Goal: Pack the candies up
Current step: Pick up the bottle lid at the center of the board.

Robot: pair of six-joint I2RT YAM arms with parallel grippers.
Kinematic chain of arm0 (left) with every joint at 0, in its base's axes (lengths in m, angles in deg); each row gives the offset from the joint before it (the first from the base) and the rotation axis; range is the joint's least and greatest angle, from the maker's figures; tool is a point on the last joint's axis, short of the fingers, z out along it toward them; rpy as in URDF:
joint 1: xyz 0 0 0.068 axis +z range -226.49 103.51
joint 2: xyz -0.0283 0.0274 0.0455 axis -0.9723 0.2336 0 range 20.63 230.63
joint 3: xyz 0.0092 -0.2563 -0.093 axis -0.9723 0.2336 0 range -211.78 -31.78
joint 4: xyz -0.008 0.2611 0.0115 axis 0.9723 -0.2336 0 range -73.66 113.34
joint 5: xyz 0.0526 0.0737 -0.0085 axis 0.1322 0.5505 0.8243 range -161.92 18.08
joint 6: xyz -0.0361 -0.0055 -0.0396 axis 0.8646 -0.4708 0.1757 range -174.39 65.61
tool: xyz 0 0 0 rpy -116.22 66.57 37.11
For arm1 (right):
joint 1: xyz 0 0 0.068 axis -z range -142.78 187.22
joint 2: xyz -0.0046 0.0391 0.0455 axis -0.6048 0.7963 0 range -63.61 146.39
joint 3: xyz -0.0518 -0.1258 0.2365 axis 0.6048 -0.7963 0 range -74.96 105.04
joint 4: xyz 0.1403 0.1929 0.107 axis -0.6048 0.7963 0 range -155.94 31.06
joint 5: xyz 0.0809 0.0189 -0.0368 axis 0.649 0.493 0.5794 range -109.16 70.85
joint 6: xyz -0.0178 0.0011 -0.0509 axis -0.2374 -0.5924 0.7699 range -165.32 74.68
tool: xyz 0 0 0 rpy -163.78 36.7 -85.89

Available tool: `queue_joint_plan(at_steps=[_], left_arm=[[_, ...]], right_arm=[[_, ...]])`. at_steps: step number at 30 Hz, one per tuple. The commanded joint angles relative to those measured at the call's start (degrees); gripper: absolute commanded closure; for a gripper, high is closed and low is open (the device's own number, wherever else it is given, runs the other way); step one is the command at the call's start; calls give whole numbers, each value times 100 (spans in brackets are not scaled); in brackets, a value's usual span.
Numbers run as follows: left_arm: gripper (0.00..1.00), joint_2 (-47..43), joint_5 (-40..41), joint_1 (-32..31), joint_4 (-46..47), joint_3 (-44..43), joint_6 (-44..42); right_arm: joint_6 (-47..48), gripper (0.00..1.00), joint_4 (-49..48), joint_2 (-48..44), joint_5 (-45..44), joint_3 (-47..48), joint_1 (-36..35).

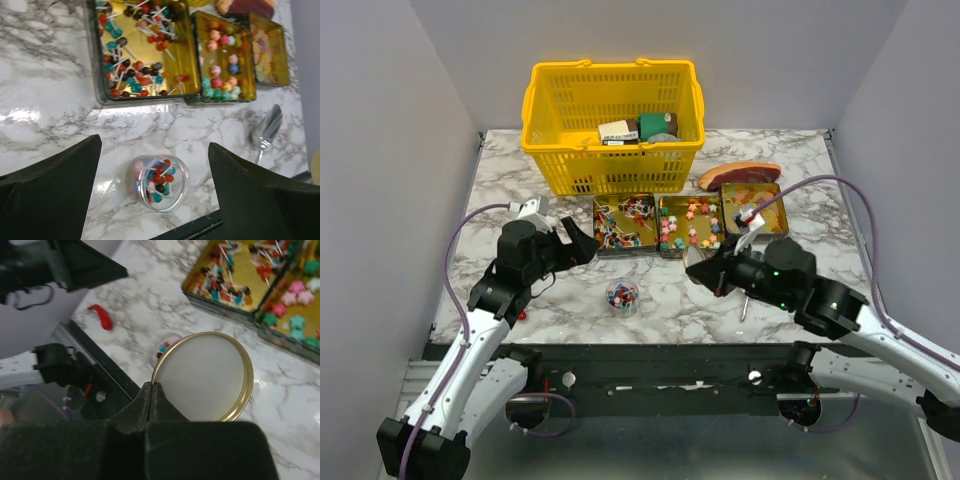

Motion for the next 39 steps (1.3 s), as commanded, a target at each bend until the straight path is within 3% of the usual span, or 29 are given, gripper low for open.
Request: queue_joint_plan(at_steps=[1, 11, 14, 19, 23, 28, 33, 38, 39], left_arm=[[1, -290, -1618, 16, 1045, 60, -153], [1, -370, -4274, -19, 3345, -273, -321], [1, -221, -5058, -80, 4207, -379, 39], [1, -141, -5955, -554, 4545, -651, -125], [1, -229, -5991, -924, 3992, -809, -706], [2, -202, -6132, -1284, 4026, -713, -838], [2, -63, -6053, -1697, 3737, -783, -1330], [12, 131, -5921, -1935, 3499, -871, -1515], [19, 166, -5886, -1961, 3499, -880, -1533]], right_arm=[[376, 99, -6, -381, 1609, 674, 129], [201, 99, -24, 49, 4324, 1800, 147], [-1, 99, -182, 172, 4730, 1888, 147], [-125, 99, -331, 409, 5100, 1976, 147], [-142, 99, -358, 682, 5223, 2090, 138], [-230, 99, -446, 866, 5188, 2126, 147], [-572, 99, -963, 1130, 5794, 2064, 147], [-661, 99, -1026, 1262, 5812, 2047, 147], [-670, 99, -1043, 1262, 5812, 2038, 147]])
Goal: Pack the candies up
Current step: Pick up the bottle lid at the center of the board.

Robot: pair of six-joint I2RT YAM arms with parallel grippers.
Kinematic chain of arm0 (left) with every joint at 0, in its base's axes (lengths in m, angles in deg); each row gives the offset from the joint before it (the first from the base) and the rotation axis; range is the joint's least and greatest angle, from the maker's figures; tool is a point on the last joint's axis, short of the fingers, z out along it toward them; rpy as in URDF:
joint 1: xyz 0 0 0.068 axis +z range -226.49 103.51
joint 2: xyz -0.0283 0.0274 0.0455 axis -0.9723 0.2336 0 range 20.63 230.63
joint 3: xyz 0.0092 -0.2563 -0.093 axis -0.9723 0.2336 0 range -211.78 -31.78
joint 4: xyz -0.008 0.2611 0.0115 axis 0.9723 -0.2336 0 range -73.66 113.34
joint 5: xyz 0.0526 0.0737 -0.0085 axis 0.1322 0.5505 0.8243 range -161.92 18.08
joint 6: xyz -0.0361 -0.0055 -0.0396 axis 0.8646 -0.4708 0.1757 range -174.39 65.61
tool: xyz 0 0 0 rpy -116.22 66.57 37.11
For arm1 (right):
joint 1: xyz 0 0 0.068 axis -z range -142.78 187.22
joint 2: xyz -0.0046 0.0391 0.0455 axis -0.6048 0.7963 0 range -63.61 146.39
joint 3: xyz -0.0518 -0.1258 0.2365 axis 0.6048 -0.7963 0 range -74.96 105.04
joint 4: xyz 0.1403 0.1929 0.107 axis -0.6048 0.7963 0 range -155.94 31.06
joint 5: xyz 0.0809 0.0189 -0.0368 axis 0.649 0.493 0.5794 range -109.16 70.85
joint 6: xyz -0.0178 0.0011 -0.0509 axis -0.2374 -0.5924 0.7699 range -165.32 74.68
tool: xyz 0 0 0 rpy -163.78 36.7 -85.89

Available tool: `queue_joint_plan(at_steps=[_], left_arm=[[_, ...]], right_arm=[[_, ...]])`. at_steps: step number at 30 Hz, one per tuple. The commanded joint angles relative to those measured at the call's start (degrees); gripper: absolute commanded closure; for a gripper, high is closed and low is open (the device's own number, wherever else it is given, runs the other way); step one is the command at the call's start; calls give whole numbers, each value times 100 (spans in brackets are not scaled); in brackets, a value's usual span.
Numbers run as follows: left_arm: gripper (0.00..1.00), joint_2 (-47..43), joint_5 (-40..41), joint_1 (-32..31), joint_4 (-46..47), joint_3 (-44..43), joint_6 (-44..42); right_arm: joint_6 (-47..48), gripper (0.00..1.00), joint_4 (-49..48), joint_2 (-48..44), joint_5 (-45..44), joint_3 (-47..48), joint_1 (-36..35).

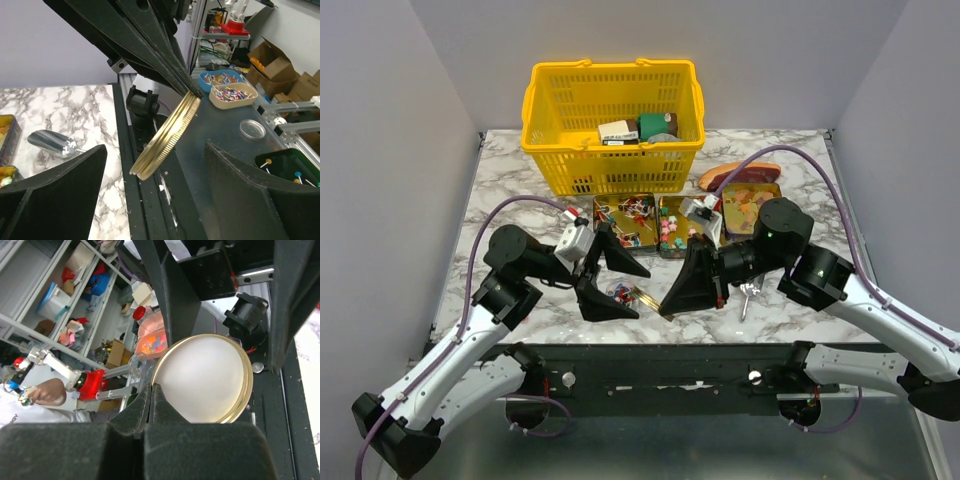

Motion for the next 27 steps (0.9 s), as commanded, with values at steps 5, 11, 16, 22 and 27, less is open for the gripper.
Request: queue_joint_plan(at_steps=[5, 11, 16, 22, 27], left_arm=[[51, 136, 195, -270, -375, -146, -340], [83, -136, 888, -411, -121, 91, 177], [92, -496, 1390, -420, 127, 443, 741], [95, -558, 2758, -429, -1278, 294, 838], [100, -339, 3798, -420, -2202, 285, 1347]], right_arm=[[-261, 99, -362, -36, 87, -30, 16], [-419, 86, -379, -10, -123, -241, 25], [-542, 62, -388, -98, -755, -478, 42], [-526, 52, -371, -853, -2863, -1110, 157], [-244, 43, 6, -1416, -4698, -1594, 174]])
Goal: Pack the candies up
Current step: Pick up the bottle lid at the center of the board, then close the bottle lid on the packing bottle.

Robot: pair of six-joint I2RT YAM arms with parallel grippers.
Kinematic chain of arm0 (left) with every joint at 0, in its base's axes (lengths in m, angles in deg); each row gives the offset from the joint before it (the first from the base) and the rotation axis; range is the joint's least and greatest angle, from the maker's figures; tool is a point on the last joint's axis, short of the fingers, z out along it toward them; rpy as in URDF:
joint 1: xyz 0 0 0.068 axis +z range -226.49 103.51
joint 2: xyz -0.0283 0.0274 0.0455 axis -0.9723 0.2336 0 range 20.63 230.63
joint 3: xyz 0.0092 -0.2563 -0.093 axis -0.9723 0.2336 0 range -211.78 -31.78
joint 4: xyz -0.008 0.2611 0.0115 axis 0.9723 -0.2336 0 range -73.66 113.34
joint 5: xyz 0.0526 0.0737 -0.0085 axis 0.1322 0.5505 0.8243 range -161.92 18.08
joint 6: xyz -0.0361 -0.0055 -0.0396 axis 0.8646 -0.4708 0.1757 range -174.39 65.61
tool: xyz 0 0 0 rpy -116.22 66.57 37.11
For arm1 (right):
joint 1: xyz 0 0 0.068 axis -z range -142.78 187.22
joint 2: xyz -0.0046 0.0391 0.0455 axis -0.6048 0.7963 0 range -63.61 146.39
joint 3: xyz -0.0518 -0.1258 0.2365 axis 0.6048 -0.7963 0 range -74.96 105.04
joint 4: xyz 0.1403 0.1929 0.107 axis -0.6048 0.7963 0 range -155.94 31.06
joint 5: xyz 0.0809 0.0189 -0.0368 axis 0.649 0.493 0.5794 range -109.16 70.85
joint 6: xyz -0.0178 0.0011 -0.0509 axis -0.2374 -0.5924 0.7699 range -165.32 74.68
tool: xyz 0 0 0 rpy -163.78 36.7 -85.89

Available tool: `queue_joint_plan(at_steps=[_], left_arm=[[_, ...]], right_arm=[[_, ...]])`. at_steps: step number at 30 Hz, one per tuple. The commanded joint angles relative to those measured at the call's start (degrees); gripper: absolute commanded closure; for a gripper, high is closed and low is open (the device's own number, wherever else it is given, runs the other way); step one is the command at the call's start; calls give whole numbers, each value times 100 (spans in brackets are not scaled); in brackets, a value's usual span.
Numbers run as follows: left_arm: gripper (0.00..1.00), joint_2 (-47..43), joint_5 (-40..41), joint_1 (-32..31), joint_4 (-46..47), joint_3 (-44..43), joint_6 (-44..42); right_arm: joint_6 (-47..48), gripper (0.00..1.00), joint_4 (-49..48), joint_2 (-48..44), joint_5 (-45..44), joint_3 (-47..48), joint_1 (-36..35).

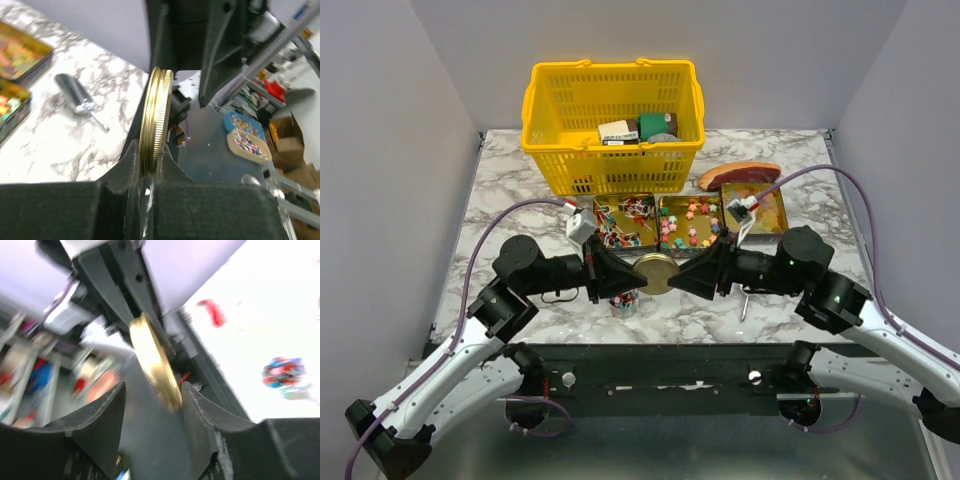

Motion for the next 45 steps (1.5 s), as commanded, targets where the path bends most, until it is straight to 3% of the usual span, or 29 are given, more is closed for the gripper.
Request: queue_joint_plan(at_steps=[1, 5, 9, 13, 18, 29, 40, 42, 45], left_arm=[[100, 158, 1525, -11, -1029, -58, 602], [100, 167, 2885, -2, -1556, 188, 1076], [100, 228, 3801, 6, -1794, 513, 1463], [100, 526, 4207, 6, -1900, 645, 1693], [100, 1037, 4261, 50, -1830, 891, 1921], [100, 615, 4155, 86, -1891, 1655, 2229], [100, 756, 4138, 112, -1917, 1709, 2045], [98, 738, 4199, 112, -1979, 1648, 2010], [83, 685, 4234, 103, -2102, 1551, 1966]], right_arm=[[239, 43, 376, -480, -2182, -381, 28], [248, 42, 553, -798, -3001, -847, 28], [160, 43, 562, -842, -3011, -1190, 28], [-76, 43, 553, -684, -2975, -1454, 28], [-279, 43, 96, -280, -2738, -1859, 28], [-385, 44, -510, 414, -2413, -1999, 19], [-192, 43, -1011, 1249, -2132, -1912, 19], [-165, 43, -1064, 1443, -2105, -1859, 28], [-121, 43, -1117, 1706, -2070, -1780, 19]])
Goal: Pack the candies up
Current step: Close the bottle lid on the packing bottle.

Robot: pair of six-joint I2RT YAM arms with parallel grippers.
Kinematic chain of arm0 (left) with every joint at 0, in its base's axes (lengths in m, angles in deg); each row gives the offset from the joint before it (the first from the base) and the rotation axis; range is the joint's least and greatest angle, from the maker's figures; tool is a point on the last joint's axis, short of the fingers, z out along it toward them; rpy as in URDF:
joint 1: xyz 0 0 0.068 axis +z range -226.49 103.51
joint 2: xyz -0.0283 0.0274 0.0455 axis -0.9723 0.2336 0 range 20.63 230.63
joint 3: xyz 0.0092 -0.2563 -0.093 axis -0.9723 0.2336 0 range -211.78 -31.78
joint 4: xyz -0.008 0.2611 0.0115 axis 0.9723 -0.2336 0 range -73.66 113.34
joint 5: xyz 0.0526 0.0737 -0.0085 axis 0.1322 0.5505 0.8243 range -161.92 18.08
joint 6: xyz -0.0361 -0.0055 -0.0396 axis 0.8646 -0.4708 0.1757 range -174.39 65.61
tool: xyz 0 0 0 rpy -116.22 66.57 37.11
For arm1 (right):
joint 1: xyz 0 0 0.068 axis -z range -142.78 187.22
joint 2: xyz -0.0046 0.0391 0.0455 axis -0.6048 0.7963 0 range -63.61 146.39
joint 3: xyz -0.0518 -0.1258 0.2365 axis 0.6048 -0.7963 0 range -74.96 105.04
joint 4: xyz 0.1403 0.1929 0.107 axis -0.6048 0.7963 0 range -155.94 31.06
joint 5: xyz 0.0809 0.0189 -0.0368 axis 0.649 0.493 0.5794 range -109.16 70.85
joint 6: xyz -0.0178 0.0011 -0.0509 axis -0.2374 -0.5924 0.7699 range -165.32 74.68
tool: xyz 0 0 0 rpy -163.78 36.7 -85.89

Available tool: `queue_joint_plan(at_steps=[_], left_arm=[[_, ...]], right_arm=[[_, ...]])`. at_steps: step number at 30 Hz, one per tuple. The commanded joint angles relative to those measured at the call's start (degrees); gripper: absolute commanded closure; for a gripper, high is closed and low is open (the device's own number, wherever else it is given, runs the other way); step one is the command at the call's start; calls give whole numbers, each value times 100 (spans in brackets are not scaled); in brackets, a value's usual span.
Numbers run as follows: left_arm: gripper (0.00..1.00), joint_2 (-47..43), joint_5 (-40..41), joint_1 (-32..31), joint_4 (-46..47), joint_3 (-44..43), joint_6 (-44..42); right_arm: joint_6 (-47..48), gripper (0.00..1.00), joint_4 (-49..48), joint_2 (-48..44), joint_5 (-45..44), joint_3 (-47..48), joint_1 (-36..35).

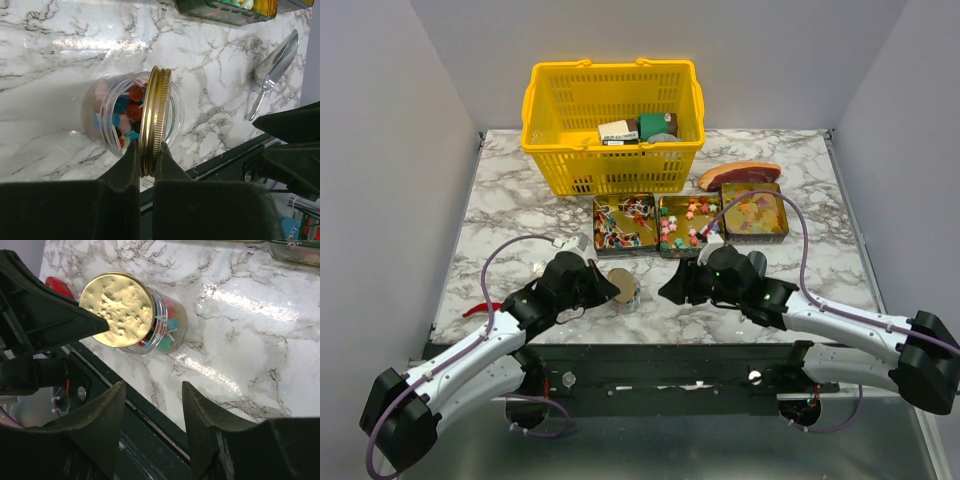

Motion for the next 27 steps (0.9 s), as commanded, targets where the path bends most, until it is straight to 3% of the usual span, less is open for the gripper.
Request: queue_joint_plan(at_steps=[1, 4, 7, 16, 27], left_arm=[[75, -56, 221, 44, -375, -128, -209], [56, -100, 213, 35, -437, -207, -332], [48, -135, 195, 44, -437, -225, -385], [46, -38, 107, 35, -296, -146, -447], [36, -30, 142, 36, -692, -506, -807]], right_arm=[[148, 43, -354, 321, 120, 150, 4], [148, 43, -468, 514, 199, 177, 4], [148, 43, -635, 646, 261, 185, 4], [192, 43, -715, 901, 375, 343, -5], [455, 39, -908, 1578, 480, 607, -14]])
